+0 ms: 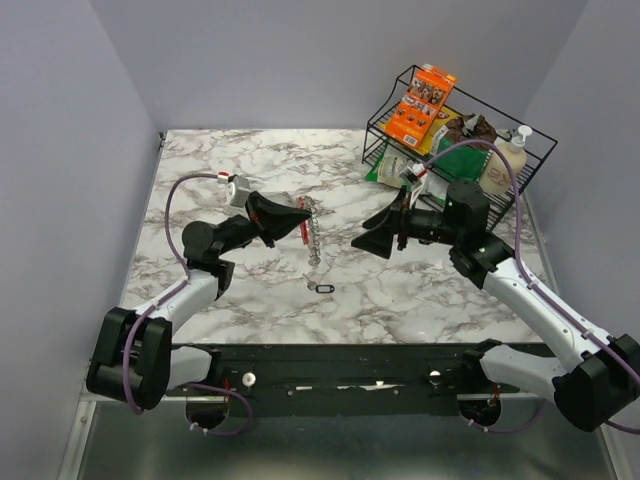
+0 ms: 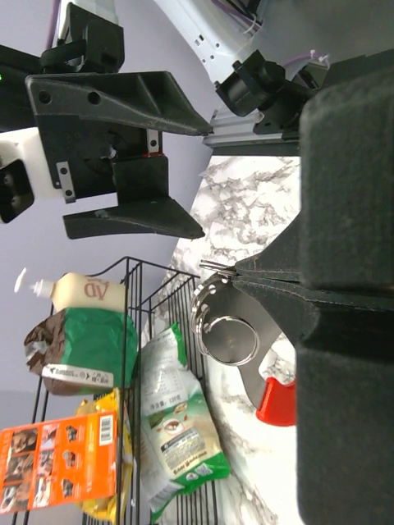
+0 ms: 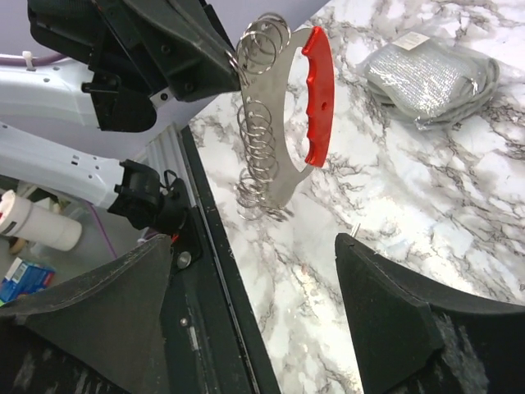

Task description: Put the keys on the keyring

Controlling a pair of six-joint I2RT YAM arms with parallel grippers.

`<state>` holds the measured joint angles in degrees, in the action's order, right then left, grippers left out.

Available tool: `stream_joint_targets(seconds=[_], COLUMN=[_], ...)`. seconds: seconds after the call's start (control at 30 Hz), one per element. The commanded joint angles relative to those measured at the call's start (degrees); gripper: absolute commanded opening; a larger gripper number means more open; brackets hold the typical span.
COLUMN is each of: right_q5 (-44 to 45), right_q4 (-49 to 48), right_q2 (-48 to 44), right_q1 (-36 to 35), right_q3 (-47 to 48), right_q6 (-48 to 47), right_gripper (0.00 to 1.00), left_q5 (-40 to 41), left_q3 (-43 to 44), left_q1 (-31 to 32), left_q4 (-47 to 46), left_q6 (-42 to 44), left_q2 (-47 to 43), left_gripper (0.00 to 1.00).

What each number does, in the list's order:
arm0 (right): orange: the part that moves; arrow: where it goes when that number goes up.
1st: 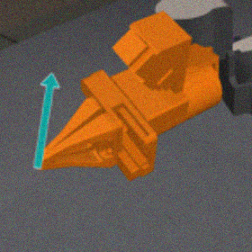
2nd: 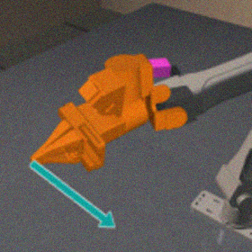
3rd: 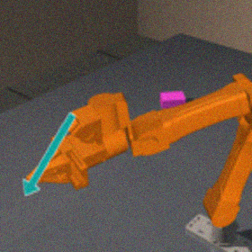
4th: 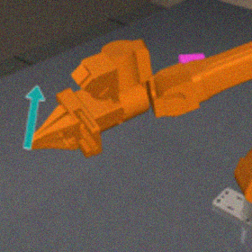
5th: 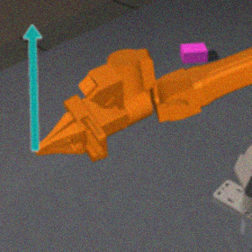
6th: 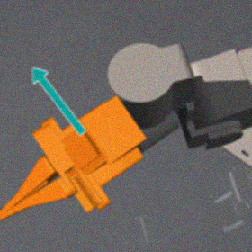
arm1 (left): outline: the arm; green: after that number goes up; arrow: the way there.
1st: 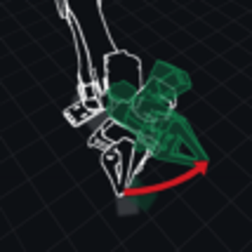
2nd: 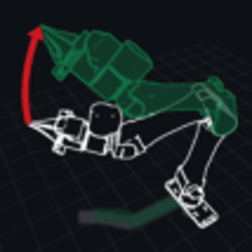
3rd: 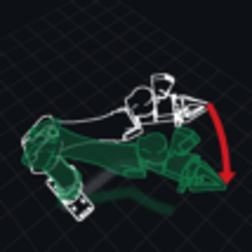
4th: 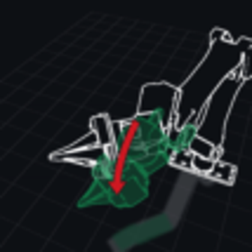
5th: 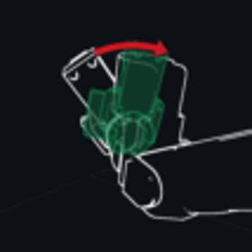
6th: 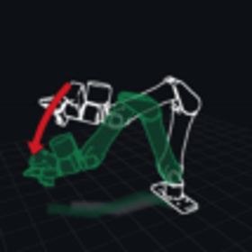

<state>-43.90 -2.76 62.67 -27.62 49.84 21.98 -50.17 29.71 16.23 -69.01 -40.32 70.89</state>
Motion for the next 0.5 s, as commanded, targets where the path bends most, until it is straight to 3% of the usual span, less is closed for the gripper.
stream_joint_targets(seconds=[0.0, 0.47], right_q5=[1.19, 3.64], right_q4=[2.5, 11.37], right_q2=[0.78, 7.2], right_q1=[0.37, -1.38], right_q3=[-0.28, 1.48], right_q6=[-2.37, -8.88], right_gripper=[0.94, 1.0], left_q5=[-3.61, -12.93], left_q3=[-0.27, 1.13], left_q1=[-4.44, -17.36], left_q4=[-4.98, 3.97], left_q6=[-3.71, -5.92], left_q2=[-2.95, -10.69], left_gripper=[0.0, 0.0])
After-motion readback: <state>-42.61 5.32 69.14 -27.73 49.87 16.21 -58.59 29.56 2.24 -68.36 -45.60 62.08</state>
